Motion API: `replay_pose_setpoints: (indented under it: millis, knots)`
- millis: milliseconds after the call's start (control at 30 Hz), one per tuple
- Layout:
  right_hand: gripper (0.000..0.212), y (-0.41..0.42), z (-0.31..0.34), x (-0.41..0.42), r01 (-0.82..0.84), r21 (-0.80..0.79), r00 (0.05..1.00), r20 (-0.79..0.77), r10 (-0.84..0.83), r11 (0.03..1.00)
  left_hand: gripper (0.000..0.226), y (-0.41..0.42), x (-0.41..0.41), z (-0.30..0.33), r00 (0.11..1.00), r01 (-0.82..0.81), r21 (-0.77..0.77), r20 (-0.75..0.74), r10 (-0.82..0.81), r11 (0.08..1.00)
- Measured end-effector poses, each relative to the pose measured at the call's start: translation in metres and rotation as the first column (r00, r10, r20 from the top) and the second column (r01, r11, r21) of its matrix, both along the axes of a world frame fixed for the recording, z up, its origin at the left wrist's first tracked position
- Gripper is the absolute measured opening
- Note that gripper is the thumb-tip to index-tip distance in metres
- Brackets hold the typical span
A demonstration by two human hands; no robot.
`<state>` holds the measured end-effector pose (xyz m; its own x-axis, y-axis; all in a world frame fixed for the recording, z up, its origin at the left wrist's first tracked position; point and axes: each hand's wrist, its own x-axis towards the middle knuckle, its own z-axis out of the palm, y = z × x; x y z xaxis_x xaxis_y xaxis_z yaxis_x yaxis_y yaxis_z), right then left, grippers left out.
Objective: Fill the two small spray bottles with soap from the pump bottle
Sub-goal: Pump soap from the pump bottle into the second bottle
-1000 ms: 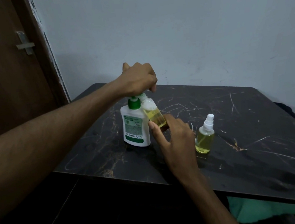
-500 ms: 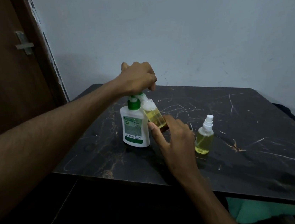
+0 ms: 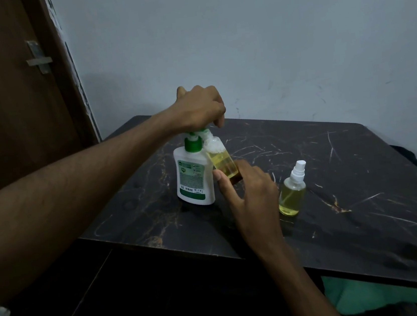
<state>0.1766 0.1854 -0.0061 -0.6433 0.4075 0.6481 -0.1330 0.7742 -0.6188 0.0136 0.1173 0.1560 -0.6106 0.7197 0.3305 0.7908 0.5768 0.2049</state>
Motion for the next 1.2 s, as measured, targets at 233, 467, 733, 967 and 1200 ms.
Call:
replay_pose_setpoints:
  millis: [233,467,733,967,1200]
  knots:
    - [0.042,0.0000,0.0006,0.0005,0.013,0.014,1.000,0.005,-0.013,1.000,0.022,-0.0010,0.0017,0.0028,1.000,-0.001,0.003,-0.003,0.001,1.000]
    - [0.048,0.0009,-0.0005,-0.0018,0.003,0.005,1.000,0.006,-0.003,1.000,0.015,-0.0006,0.0009,0.0004,1.000,0.003,-0.020,-0.017,-0.003,1.000]
    - [0.052,0.0009,0.0003,-0.0008,-0.001,0.012,1.000,0.010,0.001,1.000,0.018,0.0002,0.0036,0.0045,0.999,0.004,-0.014,-0.035,-0.005,1.000]
    - [0.051,0.0010,0.0000,0.0000,-0.010,0.011,1.000,-0.006,0.010,1.000,0.021,-0.0015,0.0035,0.0023,0.998,0.005,-0.009,-0.057,-0.005,1.000]
    - [0.047,0.0011,0.0000,-0.0010,-0.010,0.009,1.000,-0.003,0.010,1.000,0.019,-0.0003,0.0035,0.0034,0.997,0.008,-0.036,-0.072,-0.011,0.999]
